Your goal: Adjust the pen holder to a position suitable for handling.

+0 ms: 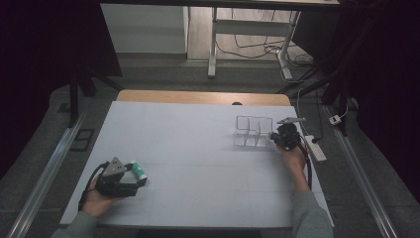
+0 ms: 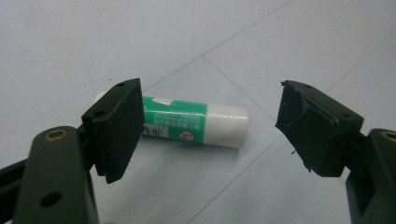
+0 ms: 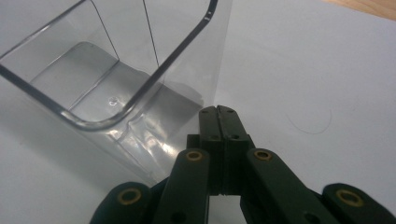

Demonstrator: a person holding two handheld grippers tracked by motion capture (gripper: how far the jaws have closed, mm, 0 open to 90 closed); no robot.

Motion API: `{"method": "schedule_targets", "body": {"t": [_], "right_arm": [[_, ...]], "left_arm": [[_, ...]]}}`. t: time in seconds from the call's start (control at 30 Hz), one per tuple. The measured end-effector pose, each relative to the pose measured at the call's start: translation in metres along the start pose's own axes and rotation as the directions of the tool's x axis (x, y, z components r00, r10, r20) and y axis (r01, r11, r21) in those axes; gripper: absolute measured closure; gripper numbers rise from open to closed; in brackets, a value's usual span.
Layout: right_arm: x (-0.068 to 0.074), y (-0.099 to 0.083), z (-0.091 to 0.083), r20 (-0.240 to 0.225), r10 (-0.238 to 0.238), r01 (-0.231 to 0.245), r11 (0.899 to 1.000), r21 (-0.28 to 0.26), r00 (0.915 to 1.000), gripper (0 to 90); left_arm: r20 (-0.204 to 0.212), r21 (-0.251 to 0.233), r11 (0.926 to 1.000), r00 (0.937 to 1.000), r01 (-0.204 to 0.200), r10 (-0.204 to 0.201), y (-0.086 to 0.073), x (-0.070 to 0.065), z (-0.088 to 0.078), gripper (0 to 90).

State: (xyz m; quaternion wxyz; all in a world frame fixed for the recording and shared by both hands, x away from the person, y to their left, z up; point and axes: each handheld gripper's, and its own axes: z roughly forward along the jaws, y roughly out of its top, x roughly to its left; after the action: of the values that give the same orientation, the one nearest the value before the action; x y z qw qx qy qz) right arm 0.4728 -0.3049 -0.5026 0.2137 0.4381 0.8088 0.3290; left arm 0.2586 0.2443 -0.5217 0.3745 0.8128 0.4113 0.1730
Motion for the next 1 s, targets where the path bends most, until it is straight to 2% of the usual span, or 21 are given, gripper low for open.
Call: {"method": "schedule_targets", "body": {"t": [0.07, 0.13, 0.3, 0.6, 1.0], "right_arm": [[0.001, 0.000, 0.000, -0.007, 0.004, -0.004, 1.000, 0.000, 1.0000, 89.0], [0.004, 0.003, 0.002, -0.016, -0.014, 0.014, 1.000, 0.005, 0.9998, 88.9], [0.012, 0.007, 0.003, -0.027, -0.029, 0.028, 1.000, -0.010, 0.9992, 88.9], [0.024, 0.012, 0.007, -0.042, -0.057, 0.057, 0.998, 0.001, 0.9975, 88.9], [0.049, 0.024, 0.017, -0.069, -0.112, 0.113, 0.994, 0.000, 0.9913, 89.0]], "left_arm": [[0.000, 0.000, 1.0000, 1.0000, 0.000, 0.000, 0.000, 0.000, 0.000, 22.9], [0.000, 0.001, 1.0000, 1.0000, 0.000, 0.000, 0.000, 0.000, 0.000, 23.0], [0.000, 0.004, 1.0000, 1.0000, -0.001, 0.001, 0.000, 0.000, 0.001, 23.0], [0.000, 0.004, 1.0000, 1.0000, -0.001, 0.001, 0.000, 0.000, 0.001, 23.0], [-0.001, 0.010, 0.9999, 1.0000, -0.004, 0.004, 0.000, -0.001, 0.001, 23.0]]}}
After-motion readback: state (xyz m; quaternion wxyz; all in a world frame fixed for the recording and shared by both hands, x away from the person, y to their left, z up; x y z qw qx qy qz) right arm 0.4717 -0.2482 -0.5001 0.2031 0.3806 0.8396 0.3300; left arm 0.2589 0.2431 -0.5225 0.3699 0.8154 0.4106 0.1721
